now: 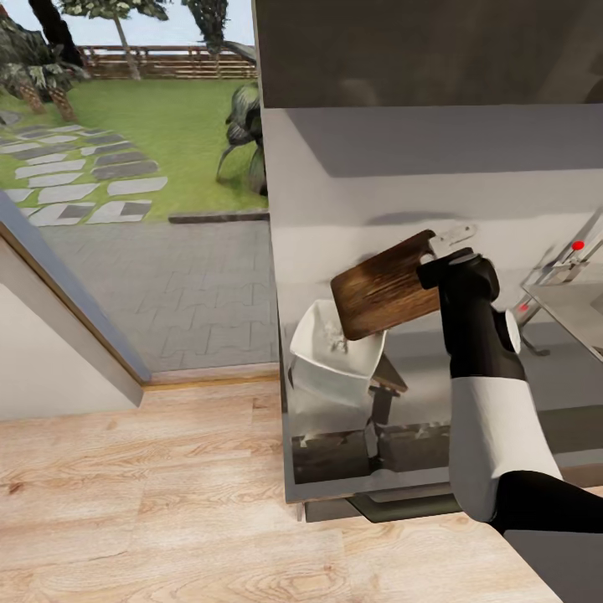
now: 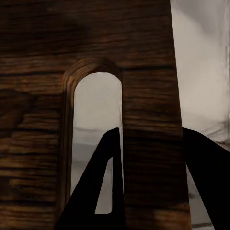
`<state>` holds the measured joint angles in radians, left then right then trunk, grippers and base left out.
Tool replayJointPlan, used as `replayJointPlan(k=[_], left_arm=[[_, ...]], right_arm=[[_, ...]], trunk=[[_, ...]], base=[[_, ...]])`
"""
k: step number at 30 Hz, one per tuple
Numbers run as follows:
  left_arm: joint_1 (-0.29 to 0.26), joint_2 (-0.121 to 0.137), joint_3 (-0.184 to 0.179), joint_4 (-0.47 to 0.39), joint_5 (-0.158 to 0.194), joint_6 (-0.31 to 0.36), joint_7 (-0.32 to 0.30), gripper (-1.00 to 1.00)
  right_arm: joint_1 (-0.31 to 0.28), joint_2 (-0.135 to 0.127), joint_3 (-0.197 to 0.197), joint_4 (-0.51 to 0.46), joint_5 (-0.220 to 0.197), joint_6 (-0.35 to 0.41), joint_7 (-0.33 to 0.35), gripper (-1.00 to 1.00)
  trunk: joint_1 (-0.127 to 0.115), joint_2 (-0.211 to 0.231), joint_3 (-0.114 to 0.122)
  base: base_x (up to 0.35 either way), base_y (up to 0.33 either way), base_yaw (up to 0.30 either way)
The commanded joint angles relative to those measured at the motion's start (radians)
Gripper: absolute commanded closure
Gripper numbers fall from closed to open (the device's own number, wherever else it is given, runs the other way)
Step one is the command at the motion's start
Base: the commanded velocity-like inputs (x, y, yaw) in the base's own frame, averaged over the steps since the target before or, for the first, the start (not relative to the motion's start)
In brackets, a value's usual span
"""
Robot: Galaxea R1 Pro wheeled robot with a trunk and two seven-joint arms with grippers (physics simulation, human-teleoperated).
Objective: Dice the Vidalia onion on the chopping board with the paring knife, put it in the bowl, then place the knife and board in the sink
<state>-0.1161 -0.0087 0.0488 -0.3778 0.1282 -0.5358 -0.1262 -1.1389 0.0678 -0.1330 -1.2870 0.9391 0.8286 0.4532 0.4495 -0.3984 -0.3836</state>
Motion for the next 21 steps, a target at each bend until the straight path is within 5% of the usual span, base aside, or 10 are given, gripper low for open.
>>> replayJointPlan(k=[1,5,10,18,21], left_arm=[[0.000,-0.001,0.005,0.000,0.008,-0.001,-0.010,-1.00],[0.000,-0.001,0.005,0.000,0.008,-0.001,-0.010,-1.00],[0.000,0.000,0.005,0.000,0.008,-0.001,-0.010,-1.00],[0.000,-0.002,0.005,0.002,0.008,-0.001,-0.009,-1.00],[0.000,-0.002,0.005,0.002,0.008,-0.001,-0.009,-1.00]], right_arm=[[-0.001,0.000,-0.002,-0.015,0.008,0.002,0.012,1.00],[-0.001,-0.002,-0.003,-0.059,-0.025,0.007,0.034,1.00],[-0.002,-0.020,-0.009,-0.122,-0.090,0.052,0.152,1.00],[-0.002,-0.113,-0.017,-0.144,-0.106,0.136,0.377,1.00],[-0.002,-0.132,-0.063,-0.144,-0.110,0.140,0.423,1.00]], trunk=[[0.001,-0.002,-0.002],[0.001,-0.002,-0.002],[0.001,-0.002,-0.002],[0.001,-0.002,-0.002],[0.001,-0.002,-0.002]], base=[[0.000,0.000,0.000],[0.000,0.000,0.000],[0.000,0.000,0.000],[-0.130,-0.086,0.000],[-0.254,-0.188,0.000]])
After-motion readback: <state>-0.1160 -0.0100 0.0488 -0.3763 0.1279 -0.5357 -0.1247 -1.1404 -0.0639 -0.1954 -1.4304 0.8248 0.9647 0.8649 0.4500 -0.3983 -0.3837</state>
